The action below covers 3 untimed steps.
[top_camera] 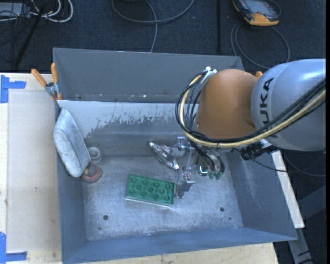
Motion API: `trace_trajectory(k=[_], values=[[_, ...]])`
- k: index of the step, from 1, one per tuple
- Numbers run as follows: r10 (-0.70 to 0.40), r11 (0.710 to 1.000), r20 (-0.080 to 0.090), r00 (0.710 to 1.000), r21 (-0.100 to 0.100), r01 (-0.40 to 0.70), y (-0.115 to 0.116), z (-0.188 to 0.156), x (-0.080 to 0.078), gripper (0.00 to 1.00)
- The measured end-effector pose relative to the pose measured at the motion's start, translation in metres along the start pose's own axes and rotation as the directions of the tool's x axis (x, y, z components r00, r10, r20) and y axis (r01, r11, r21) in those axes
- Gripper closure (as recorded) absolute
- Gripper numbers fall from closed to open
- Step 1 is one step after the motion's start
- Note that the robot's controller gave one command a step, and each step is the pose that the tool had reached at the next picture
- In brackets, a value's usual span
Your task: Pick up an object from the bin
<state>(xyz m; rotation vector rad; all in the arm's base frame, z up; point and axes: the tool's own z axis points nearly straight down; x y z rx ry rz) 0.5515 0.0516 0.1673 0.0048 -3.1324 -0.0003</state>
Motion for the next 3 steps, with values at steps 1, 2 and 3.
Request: trace_trajectory(k=[1,2,3], values=[[-0.233,0.972,0.011,0.972,0.003,0.233,0.032,0.096,-0.008,0.00],[-0.230,0.973,0.012,0.973,0.002,0.230,0.032,0.094,-0.008,1.00],[-0.398,0.917,0.016,0.917,0.005,0.398,0.046,-0.071,0.007,1.00]])
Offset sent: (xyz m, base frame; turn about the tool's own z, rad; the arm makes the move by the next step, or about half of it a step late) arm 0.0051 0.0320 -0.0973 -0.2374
